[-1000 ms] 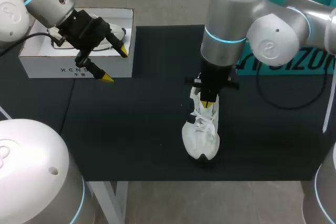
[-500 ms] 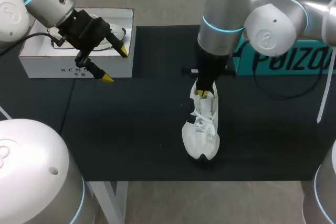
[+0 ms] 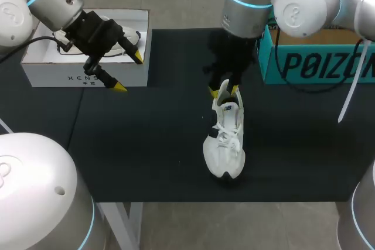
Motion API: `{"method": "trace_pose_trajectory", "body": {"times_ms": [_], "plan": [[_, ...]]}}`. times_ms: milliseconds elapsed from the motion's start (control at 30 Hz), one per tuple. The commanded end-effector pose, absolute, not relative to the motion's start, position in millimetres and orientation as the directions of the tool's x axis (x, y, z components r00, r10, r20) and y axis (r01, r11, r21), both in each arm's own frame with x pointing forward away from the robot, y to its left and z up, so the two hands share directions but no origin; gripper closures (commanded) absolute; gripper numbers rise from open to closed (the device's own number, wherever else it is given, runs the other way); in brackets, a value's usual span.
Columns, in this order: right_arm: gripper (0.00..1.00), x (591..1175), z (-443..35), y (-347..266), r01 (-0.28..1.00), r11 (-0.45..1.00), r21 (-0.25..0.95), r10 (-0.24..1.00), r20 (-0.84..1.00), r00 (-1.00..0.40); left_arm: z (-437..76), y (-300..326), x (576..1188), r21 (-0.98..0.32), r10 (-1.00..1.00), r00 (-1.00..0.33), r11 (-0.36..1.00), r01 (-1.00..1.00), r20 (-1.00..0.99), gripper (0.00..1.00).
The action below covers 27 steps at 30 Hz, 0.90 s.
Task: Take the shoe out of the shoebox, open the shoe tongue, remove and reinsert the insole, then place the shoe into the shoebox
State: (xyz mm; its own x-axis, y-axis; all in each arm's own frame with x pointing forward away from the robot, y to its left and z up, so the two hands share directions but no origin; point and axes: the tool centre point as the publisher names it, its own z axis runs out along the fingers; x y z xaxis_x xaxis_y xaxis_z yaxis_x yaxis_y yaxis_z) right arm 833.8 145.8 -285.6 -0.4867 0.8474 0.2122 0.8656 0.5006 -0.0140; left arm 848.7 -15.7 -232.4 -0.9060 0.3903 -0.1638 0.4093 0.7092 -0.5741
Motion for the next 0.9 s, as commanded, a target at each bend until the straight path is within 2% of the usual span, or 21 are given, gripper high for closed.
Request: {"method": "trace_pose_trajectory", "body": {"times_ms": [33,267,333,400,433,500,533,667,700,900], "plan": [[0.00,842,-290,145,0.838,0.544,-0.038,0.818,0.246,-0.519,-232,-16,849,-0.572,0.391,-0.906,0.711,0.410,-0.163,0.00],[0.00,842,-290,145,0.838,0.544,-0.038,0.818,0.246,-0.519,-232,-16,849,-0.572,0.391,-0.906,0.711,0.410,-0.163,0.00],[0.00,855,-283,143,0.670,0.741,0.050,0.643,0.236,-0.728,-232,-16,849,-0.572,0.391,-0.906,0.711,0.410,-0.163,0.00],[0.00,862,-281,135,0.524,0.848,0.084,0.509,0.148,-0.848,-232,-16,849,-0.572,0.391,-0.906,0.711,0.410,-0.163,0.00],[0.00,864,-280,131,0.415,0.901,0.128,0.397,0.150,-0.906,-232,-16,849,-0.572,0.391,-0.906,0.711,0.410,-0.163,0.00],[0.00,868,-278,118,0.287,0.940,0.187,0.265,0.131,-0.955,-232,-16,849,-0.572,0.391,-0.906,0.711,0.410,-0.163,0.00],[0.00,870,-277,112,0.193,0.951,0.244,0.162,0.140,-0.977,-232,-16,849,-0.572,0.391,-0.906,0.711,0.410,-0.163,0.00],[0.00,866,-281,98,-0.174,0.961,0.214,-0.199,0.104,-0.974,-232,-16,849,-0.572,0.391,-0.906,0.711,0.410,-0.163,0.00],[0.00,869,-282,94,-0.199,0.957,0.212,-0.230,0.135,-0.964,-232,-16,849,-0.572,0.391,-0.906,0.711,0.410,-0.163,0.00],[0.00,869,-282,94,-0.199,0.957,0.212,-0.230,0.135,-0.964,-232,-16,849,-0.572,0.391,-0.906,0.711,0.410,-0.163,0.00]]}}
